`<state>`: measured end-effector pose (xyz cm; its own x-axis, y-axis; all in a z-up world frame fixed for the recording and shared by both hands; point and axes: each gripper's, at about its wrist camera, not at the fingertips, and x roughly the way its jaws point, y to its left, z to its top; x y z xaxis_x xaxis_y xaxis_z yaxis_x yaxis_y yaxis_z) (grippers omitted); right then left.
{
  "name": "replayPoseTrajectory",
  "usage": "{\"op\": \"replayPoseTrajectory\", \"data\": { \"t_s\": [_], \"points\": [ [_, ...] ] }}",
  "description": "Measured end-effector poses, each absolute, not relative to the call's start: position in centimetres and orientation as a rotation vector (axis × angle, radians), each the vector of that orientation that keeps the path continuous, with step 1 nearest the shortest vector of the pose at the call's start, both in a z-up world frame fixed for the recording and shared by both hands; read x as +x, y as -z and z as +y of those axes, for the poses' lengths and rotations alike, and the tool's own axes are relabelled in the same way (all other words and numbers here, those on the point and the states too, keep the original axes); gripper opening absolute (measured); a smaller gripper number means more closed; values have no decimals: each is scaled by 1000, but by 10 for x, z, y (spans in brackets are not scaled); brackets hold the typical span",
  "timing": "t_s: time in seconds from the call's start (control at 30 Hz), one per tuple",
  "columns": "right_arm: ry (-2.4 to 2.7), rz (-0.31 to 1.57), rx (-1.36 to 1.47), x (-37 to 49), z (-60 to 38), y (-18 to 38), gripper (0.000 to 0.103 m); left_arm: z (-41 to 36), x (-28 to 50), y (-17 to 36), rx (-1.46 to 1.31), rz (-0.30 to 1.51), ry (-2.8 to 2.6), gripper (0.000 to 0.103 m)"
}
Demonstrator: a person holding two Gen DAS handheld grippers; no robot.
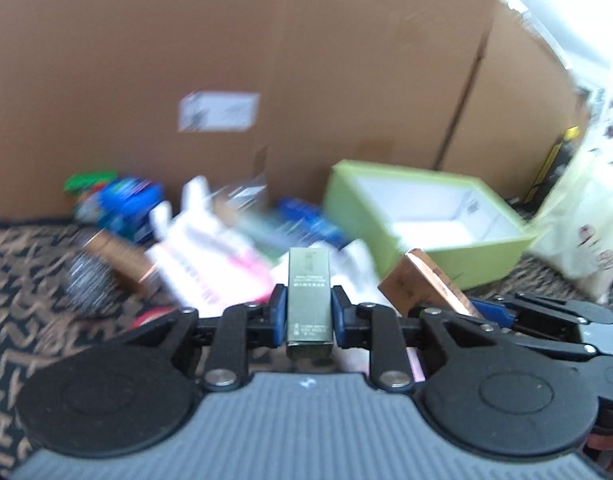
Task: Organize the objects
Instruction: 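Carry both boxes into the light-green box and open both tools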
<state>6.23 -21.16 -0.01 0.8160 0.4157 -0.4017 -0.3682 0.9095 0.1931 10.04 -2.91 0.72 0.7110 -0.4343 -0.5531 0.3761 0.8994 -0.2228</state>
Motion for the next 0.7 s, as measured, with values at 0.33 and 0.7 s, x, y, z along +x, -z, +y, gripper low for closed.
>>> {"op": "replayPoseTrajectory", "data": {
  "t_s": [0.33,0.7],
  "points": [
    [-168,379,22,88,-297,-48,27,-139,152,-37,-103,653,648,22],
    [26,547,-80,178,-357,-22,27,-243,251,17,-158,846,657,22]
  ]
}}
